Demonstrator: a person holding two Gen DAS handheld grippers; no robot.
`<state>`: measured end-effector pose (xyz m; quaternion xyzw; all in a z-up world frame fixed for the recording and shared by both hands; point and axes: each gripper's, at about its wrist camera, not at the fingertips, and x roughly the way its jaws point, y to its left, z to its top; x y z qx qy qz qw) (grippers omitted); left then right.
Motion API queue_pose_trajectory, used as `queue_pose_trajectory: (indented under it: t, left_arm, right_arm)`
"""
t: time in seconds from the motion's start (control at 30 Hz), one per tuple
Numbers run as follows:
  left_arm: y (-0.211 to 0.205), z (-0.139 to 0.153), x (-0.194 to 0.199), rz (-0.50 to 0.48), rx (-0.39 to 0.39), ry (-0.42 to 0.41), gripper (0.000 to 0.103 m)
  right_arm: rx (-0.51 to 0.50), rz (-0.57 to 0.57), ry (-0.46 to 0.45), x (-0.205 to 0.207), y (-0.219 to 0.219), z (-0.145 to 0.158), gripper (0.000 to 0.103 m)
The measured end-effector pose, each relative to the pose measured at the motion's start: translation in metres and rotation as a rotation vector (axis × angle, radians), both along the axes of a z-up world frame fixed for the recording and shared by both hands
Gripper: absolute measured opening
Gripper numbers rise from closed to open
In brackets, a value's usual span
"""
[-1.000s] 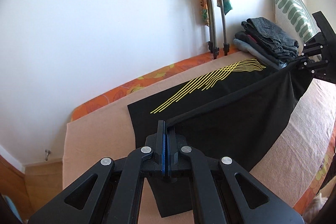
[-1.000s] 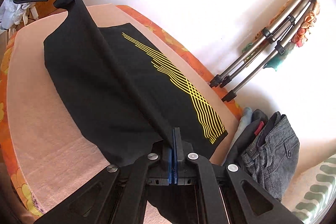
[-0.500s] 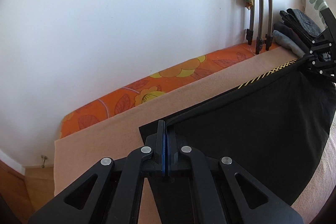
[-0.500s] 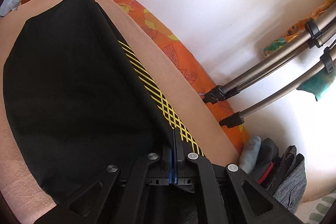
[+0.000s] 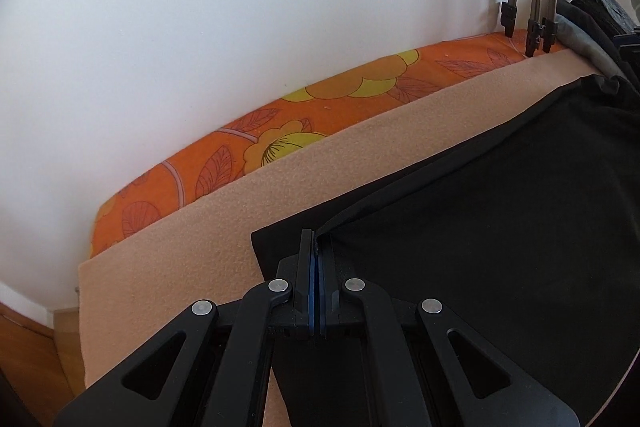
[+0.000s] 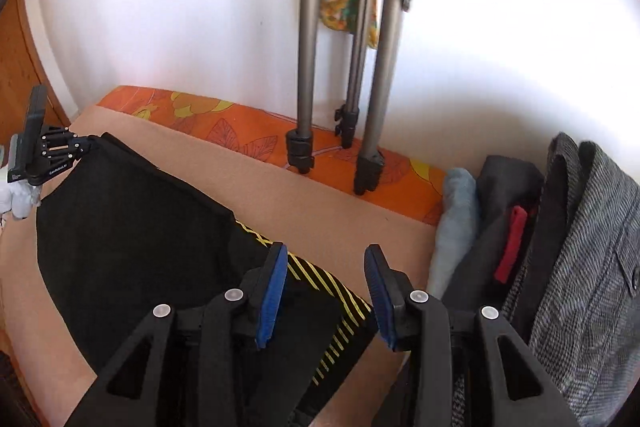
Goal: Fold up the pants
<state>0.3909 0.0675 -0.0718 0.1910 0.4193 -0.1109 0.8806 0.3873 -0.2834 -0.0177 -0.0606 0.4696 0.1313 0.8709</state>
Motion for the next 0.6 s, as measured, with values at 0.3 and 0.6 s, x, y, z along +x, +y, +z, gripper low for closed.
queue_pose_trajectory:
  t: [0.3,0.6]
  left_arm:
    - [-0.005,-0.004,-0.003,0.003,0.021,0.007,0.0]
    - [-0.006,-0.004,-0.004,-0.004,0.03,0.005,0.0]
  right_arm:
    - [0.048,-0.009,0.084,-0.013,-0.006,-0.021,0.04]
    - [-0.014,0.014,0.121,-0.007,0.014,-0.052,0.013]
